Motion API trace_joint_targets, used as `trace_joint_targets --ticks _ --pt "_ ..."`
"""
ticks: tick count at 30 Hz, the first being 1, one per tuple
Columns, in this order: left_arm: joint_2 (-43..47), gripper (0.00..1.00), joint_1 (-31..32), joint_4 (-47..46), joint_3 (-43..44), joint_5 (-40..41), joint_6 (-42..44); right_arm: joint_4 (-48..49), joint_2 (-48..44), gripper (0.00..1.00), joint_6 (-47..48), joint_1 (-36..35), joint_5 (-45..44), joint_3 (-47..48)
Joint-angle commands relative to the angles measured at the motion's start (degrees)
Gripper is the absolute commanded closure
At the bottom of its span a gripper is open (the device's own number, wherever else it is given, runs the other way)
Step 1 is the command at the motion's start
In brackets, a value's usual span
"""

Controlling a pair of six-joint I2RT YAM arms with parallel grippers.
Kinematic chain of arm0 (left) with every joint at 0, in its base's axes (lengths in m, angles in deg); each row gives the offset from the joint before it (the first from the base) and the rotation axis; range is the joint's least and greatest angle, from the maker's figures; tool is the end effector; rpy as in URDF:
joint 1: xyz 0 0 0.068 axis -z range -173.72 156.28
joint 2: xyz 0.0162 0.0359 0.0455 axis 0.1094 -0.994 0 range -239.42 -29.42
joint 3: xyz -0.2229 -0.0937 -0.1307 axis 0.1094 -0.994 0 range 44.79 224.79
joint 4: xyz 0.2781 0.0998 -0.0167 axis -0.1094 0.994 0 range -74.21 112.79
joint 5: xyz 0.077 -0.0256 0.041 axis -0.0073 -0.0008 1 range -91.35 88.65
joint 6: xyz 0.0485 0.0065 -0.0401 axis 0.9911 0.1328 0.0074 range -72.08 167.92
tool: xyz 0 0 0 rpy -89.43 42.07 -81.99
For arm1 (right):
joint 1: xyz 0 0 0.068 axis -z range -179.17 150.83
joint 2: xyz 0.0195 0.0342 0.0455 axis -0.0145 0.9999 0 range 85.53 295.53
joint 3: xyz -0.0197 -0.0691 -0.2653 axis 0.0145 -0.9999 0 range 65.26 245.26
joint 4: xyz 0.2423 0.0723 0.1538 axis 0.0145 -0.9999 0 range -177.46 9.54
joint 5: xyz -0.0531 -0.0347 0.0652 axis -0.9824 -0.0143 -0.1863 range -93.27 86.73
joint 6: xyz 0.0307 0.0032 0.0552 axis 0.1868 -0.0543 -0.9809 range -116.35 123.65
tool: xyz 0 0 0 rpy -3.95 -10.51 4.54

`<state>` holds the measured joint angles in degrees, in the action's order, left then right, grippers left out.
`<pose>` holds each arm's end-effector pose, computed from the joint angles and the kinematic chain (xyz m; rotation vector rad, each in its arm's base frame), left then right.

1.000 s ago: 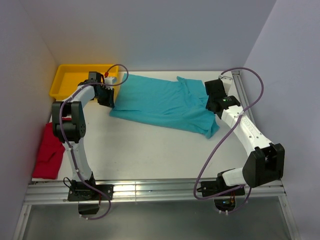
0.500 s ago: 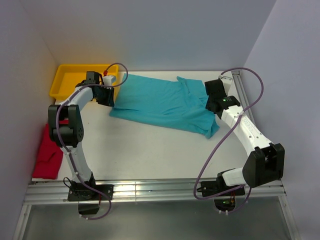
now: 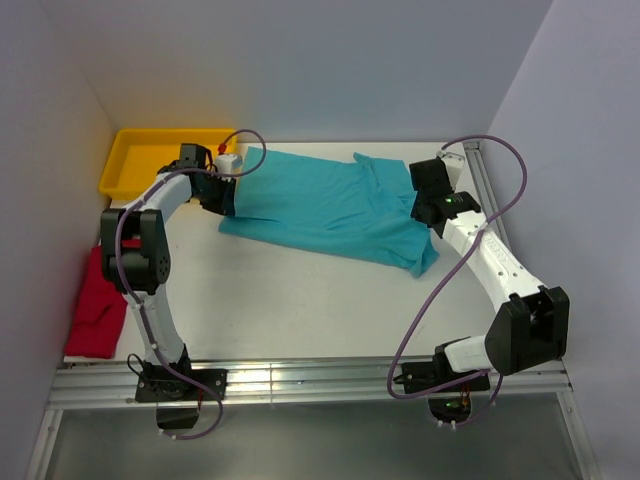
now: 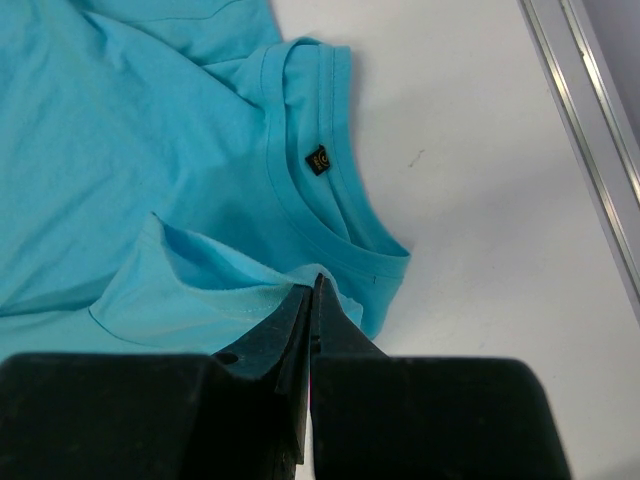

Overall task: Roll the t-shirts
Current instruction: Fold the tshirt

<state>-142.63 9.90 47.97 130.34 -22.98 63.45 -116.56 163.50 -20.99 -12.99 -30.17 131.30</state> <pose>0.4600 -0.0470 0.1775 0.5540 2.4946 -0.4135 0.3265 0.0576 0.2870 0.4264 2.2665 -0.2285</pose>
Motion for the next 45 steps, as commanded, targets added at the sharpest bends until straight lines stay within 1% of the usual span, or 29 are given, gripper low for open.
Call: trace_joint_targets --ticks 1,6,11,17,21,25,29,39,44,45 --pt "-2.5 0.70 0.6 1.9 4.0 -2.3 0.7 1.4 0.1 1.00 -0.6 0.6 -0.5 1.1" --pt "-3.8 0.75 1.2 3.7 5.1 -2.5 1.5 1.1 0.1 1.00 -0.6 0.6 -0.6 1.2" --pt "-3.2 0.82 1.6 3.8 3.8 -1.5 2.4 1.2 0.0 1.00 -0.5 0.8 -0.6 1.3" --pt "-4.7 0.83 1.9 3.7 4.3 0.2 2.2 1.4 0.4 1.00 -0.5 0.8 -0.2 1.5" --pt "-5.6 0.82 2.0 2.8 5.2 0.9 1.3 1.2 0.6 1.00 -0.6 0.9 -0.1 2.2" --pt "-7.2 0.76 2.1 2.4 7.6 1.9 0.6 1.3 1.1 1.00 -0.5 0.9 0.2 2.7" --pt "-8.3 0.74 2.1 1.5 9.5 2.8 -0.6 1.4 1.5 1.00 -0.5 0.9 0.3 3.6" --pt "-10.1 0.72 2.3 1.9 13.7 4.8 -1.6 2.0 1.2 1.00 -0.1 0.9 0.6 4.4" --pt "-11.0 0.72 2.4 2.0 14.0 5.0 -1.7 2.6 1.2 1.00 0.1 0.9 1.0 5.5" --pt "-10.9 0.72 2.4 1.9 13.8 5.0 -1.7 3.9 0.6 1.00 0.2 0.8 1.3 5.1"
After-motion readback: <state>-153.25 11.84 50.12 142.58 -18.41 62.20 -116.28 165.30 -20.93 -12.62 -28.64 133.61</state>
